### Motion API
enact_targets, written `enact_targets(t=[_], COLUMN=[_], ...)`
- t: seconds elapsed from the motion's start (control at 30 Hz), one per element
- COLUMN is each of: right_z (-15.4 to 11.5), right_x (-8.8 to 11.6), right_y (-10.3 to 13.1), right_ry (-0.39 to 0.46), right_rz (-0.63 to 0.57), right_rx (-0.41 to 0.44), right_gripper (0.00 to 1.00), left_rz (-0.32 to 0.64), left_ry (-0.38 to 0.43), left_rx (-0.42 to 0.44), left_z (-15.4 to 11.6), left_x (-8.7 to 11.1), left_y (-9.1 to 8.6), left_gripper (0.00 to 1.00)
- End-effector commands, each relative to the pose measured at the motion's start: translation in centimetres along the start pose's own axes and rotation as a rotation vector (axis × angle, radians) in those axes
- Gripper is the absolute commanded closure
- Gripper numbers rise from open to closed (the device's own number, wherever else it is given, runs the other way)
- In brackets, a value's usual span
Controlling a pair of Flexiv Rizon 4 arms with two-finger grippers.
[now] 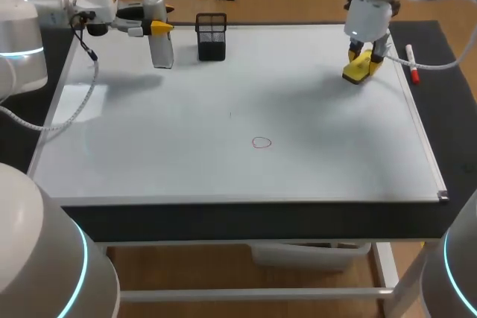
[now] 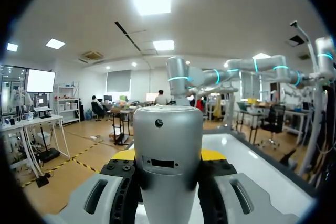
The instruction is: Pick up the inspection probe, press it on each red-marked spot on the whiteboard one by one, put down the probe, pick up the eraser, and wipe off all the red marks.
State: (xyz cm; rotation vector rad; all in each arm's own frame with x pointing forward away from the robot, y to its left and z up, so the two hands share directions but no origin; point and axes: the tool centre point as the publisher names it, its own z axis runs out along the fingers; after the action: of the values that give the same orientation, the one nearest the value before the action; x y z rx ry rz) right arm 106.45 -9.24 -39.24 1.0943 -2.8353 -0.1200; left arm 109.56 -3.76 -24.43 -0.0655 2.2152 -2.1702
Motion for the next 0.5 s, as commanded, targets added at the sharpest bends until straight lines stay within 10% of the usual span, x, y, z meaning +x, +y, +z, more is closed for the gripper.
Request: enact_targets(t=[0.03,0.5], right_z=[-0.2,-0.2], right_x=[0.1,0.1], right_y=[0.0,0.0], right_ry=[0.002,0.002], right_rz=[-0.001,-0.001], right_rx=[0.003,0.003], right_gripper=[1.00,1.00], left_rz=[0.010,0.036], left_ry=[0.018,0.238], left_rx=[-0.005,0.038], left_z=[0.7,5.8], left_x=[0.9,7.7], left_y=[-0.4,-1.4], left_gripper=[1.00,1.00])
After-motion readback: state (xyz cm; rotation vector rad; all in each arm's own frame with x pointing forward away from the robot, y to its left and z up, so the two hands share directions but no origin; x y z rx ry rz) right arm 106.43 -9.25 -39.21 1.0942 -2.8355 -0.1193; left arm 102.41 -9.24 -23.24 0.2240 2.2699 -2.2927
